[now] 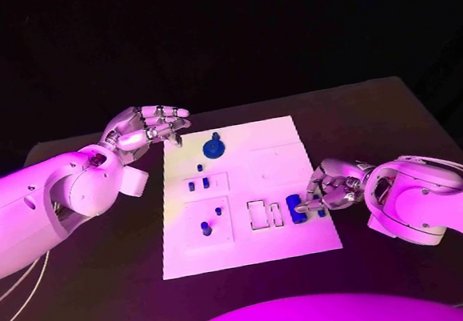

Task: Assemble the parts on the task board

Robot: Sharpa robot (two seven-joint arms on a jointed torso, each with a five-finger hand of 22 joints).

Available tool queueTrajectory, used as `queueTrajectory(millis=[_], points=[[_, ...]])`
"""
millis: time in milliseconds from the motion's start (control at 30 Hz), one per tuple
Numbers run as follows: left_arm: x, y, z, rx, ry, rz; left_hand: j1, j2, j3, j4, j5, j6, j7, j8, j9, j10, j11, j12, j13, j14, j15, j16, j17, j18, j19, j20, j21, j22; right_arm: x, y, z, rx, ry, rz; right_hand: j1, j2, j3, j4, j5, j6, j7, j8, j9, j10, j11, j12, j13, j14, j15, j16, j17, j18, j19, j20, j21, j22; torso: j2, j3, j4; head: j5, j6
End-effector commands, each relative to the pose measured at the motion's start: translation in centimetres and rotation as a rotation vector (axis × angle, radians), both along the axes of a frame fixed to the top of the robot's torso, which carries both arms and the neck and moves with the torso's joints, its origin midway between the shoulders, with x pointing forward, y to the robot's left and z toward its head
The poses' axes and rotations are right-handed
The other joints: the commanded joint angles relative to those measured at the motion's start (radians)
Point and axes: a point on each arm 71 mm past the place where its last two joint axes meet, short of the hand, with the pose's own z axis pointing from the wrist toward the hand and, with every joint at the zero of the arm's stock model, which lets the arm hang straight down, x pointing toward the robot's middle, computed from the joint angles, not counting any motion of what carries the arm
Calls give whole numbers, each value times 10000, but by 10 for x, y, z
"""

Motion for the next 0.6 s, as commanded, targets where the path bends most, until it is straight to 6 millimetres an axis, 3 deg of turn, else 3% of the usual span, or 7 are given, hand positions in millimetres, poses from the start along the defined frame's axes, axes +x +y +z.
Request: queueTrajectory(millis=[33,167,400,600], points=[[-1,-1,1,-175,-49,-153,-56,15,-35,2,-29,-39,13,6,-10,-57,-23,50,15,-29,43,-39,-10,57,17,75,-67,-12,-2,4,-7,-405,346,182,-146,20,-98,3,34,-37,-9,44,14,302,-29,23,1443,867,-88,53,1720,-89,881,-51,25,2462,13,4,-19,29,-19],[-1,-1,1,-172,-44,-152,-56,15,-35,2,-29,-39,13,6,-10,-57,-23,50,15,-29,43,-39,-10,57,17,75,-67,-12,-2,11,-10,-303,331,220,-176,35,-135,-1,35,-30,-12,61,23,324,-31,51,1479,874,-88,62,1753,-98,892,-51,74,2474,17,9,-27,37,-32],[-2,-1,1,-170,-34,-164,-56,15,-35,2,-29,-39,13,6,-10,-57,-23,50,15,-29,43,-39,-10,57,17,75,-67,-12,1,20,-14,-323,207,192,-164,38,-165,-9,38,0,-23,93,39,345,-38,78,1514,878,-91,68,1775,-99,894,-52,80,2476,7,5,15,10,-66],[-3,0,2,-174,-17,-128,-61,21,-51,15,-30,-41,8,13,-16,-69,-27,66,18,-26,41,-42,-8,60,23,78,-98,-33,4,19,-22,-636,656,0,-117,227,-168,-12,36,14,-38,153,73,304,-52,17,1462,876,-103,66,1769,-95,888,-58,61,2471,-4,0,6,27,-183]])
